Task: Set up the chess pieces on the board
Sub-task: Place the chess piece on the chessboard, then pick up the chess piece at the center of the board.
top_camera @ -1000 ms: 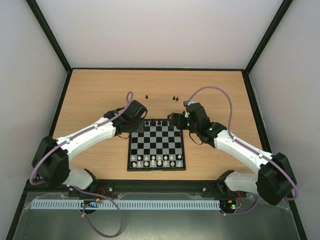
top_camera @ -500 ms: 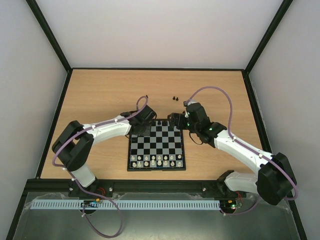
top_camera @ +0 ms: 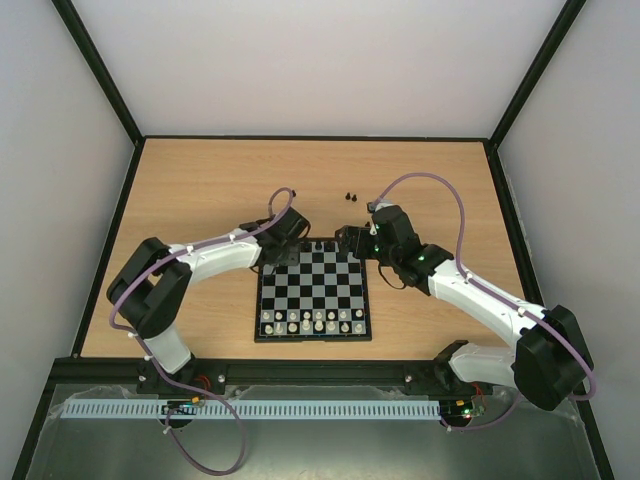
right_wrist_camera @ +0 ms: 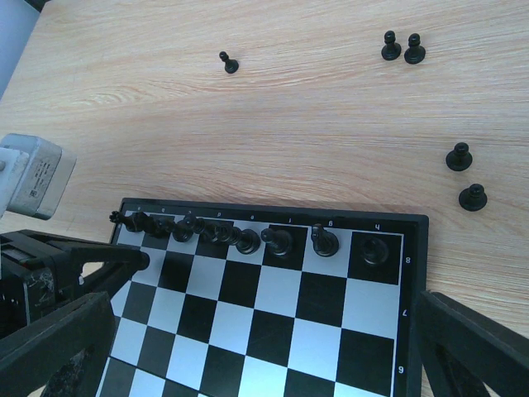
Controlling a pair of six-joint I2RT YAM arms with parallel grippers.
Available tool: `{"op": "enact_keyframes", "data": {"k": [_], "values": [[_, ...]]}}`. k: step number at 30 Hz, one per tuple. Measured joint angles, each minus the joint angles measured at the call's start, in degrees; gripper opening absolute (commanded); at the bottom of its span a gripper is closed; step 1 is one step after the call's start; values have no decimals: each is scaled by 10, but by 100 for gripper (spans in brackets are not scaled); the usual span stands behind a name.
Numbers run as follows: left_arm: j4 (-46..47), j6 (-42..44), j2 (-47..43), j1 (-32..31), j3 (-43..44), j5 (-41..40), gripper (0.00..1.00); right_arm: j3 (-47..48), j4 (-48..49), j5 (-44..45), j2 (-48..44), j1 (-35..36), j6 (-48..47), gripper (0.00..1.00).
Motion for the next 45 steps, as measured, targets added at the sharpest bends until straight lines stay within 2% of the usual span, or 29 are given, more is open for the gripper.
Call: {"op": "enact_keyframes", "data": {"k": [9,13,23,29,34,37,40,45], "values": [[5,0,10,8,-11,-3,14,0,0,0,0,0,0,99],[8,3,13,8,-13,-3,21,0,0,0,0,0,0,99],[10,5,15,8,-13,0,30,0,0,0,0,0,0,99],[-30,3,-30,-12,3,2,35,0,0,0,0,0,0,99],[-68,8,-83,-28,68,2,43,0,0,0,0,0,0,100],[-83,24,-75,-14,141,4,50,0,0,0,0,0,0,100],[-88,46,-36,21,210,12,55,0,0,3,0,0,0,100],[-104,80,107,89,352,40,59,0,0,8,0,0,0,100]]}}
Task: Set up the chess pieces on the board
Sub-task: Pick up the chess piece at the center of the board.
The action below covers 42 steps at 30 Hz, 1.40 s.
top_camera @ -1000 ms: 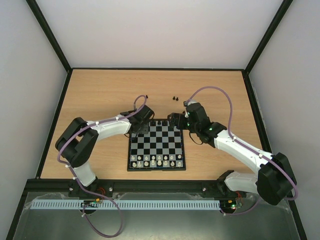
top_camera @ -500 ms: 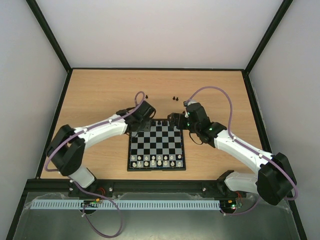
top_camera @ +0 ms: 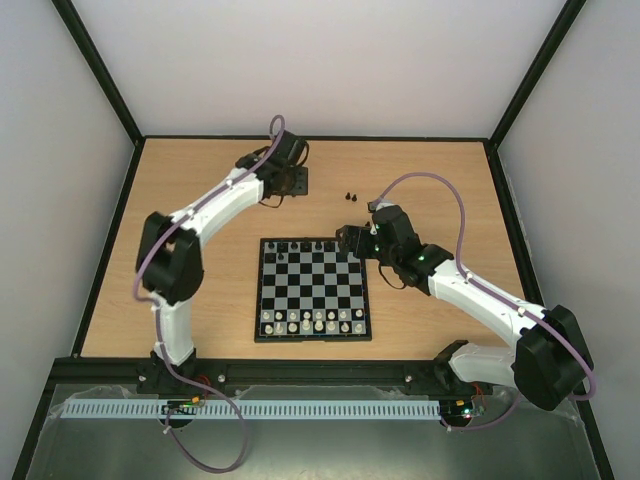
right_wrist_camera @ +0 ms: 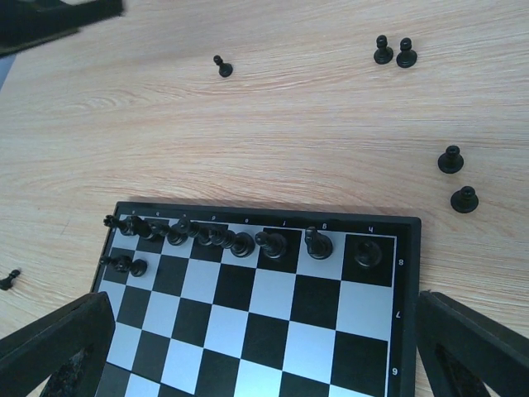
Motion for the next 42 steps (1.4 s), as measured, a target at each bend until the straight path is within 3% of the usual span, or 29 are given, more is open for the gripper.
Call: {"op": "enact_keyframes", "data": {"k": [5,11,22,42], "values": [[-29,23,131,38,96,30,60,0,0,4,0,0,0,100],[-54,36,217,58,169,63,60,0,0,5,3,0,0,100],[-58,42,272,78,214,99,53,0,0,5,7,0,0,100],[-89,42,324,80,290,92,38,0,0,4,10,0,0,100]]}}
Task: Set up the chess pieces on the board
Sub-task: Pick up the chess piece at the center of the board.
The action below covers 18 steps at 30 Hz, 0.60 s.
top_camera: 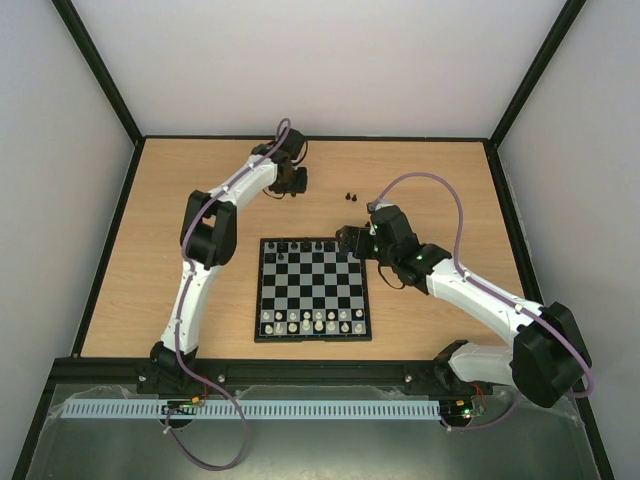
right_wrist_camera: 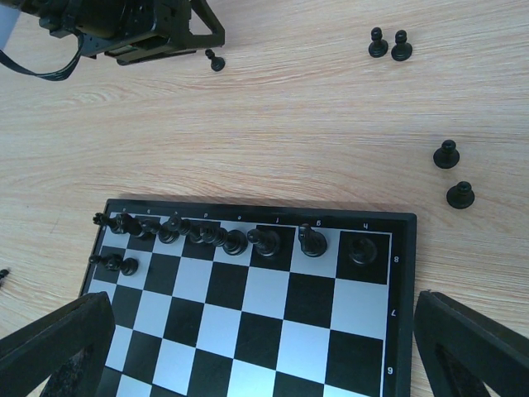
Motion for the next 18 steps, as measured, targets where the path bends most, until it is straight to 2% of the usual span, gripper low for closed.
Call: {"op": "enact_keyframes", "data": {"k": [18], "values": [[-15,0,30,0,20,-11,23,0,0,0,3,0,0,100]]}}
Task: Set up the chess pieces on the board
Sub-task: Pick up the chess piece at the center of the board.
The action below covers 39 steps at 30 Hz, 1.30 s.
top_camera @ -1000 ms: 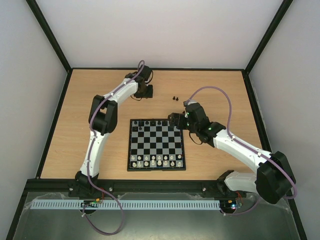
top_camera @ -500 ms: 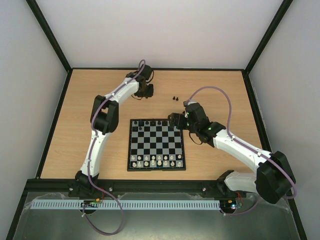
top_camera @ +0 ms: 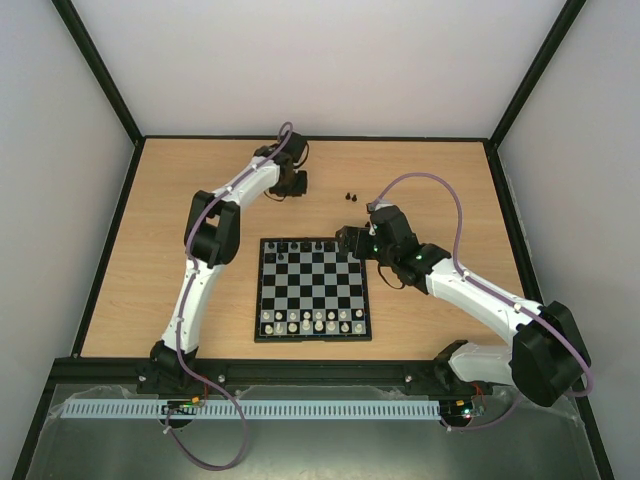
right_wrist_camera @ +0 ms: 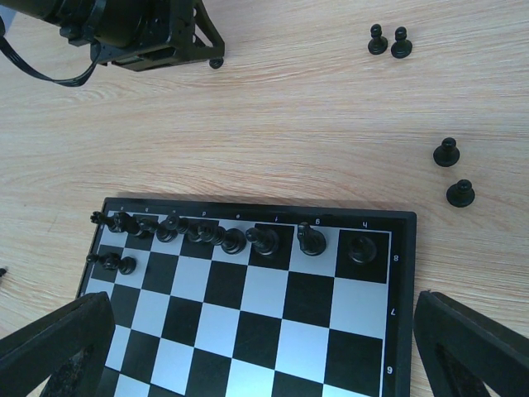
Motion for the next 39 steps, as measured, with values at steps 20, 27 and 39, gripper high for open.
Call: {"op": "enact_keyframes", "data": {"k": [20,27,39], "values": [[1,1,0,3,10,0,3,0,0,0,3,0,-2,100],[3,2,0,3,9,0,2,0,0,0,6,0,-3,100],[14,2,-91,-6,-91,-19,2,0,0,-5,8,0,-4,100]]}}
